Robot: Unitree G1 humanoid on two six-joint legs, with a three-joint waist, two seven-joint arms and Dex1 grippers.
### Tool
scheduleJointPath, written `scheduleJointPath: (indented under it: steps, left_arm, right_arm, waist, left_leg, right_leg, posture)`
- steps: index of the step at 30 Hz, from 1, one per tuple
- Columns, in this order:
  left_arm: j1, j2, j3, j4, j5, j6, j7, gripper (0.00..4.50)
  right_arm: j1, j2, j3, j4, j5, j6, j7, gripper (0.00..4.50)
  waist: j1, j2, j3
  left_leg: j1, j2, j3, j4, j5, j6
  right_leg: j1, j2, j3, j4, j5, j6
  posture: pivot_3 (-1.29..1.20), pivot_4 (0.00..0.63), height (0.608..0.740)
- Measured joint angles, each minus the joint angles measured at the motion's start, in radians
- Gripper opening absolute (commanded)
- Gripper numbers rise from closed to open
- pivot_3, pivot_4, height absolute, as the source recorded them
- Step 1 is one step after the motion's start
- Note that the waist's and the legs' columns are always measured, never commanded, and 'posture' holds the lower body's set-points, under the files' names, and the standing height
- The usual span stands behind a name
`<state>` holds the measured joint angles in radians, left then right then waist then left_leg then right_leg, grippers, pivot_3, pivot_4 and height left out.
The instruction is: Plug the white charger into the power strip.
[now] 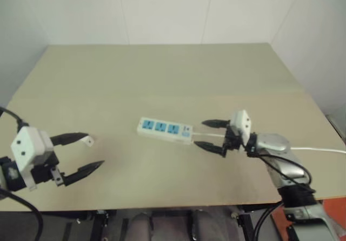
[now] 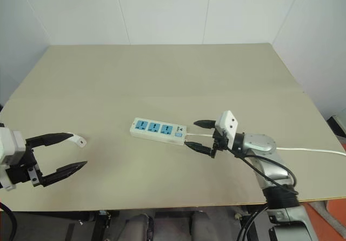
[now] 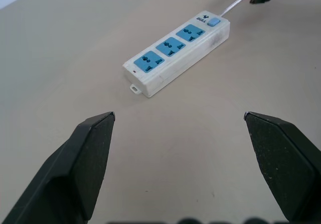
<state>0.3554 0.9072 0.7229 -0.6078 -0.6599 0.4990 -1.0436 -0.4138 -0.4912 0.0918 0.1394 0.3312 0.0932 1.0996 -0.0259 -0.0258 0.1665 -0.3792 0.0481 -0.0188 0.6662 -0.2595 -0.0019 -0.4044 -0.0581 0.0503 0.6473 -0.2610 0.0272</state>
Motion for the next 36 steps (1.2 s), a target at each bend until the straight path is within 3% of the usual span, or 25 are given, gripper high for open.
scheduleJointPath:
  steps: [8, 17, 36]
  left_arm:
    - [-0.031, 0.002, -0.032, 0.01, 0.008, -0.003, -0.009, 4.5]
    - [-0.04, 0.002, -0.055, 0.01, 0.013, -0.008, -0.009, 4.5]
    - [-0.049, 0.002, -0.074, 0.015, 0.031, -0.035, -0.01, 4.5]
  right_arm:
    - [-0.148, 0.102, 0.056, 0.264, -0.087, -0.158, 0.028, 4.49]
    - [-0.232, 0.132, 0.054, 0.473, -0.126, -0.263, 0.053, 4.49]
    - [-0.289, 0.2, 0.055, 0.66, -0.192, -0.348, 0.08, 4.49]
  waist:
    - [-0.008, 0.001, 0.0]
    - [-0.016, 0.001, 0.0]
    - [-0.022, 0.001, 0.0]
  left_leg:
    - [0.001, 0.0, 0.0, -0.001, 0.0, 0.0]
    - [0.001, 0.0, 0.0, -0.002, 0.0, 0.0]
    - [0.004, 0.0, 0.0, -0.003, 0.0, -0.001]
  right_leg:
    - [0.0, 0.0, 0.0, 0.001, 0.0, 0.0]
    - [0.0, 0.0, 0.0, 0.001, 0.0, 0.0]
    - [0.001, 0.0, 0.001, 0.001, 0.0, 0.0]
  posture:
    - [0.0, 0.15, 0.74]
    - [0.0, 0.15, 0.74]
    - [0.0, 0.15, 0.74]
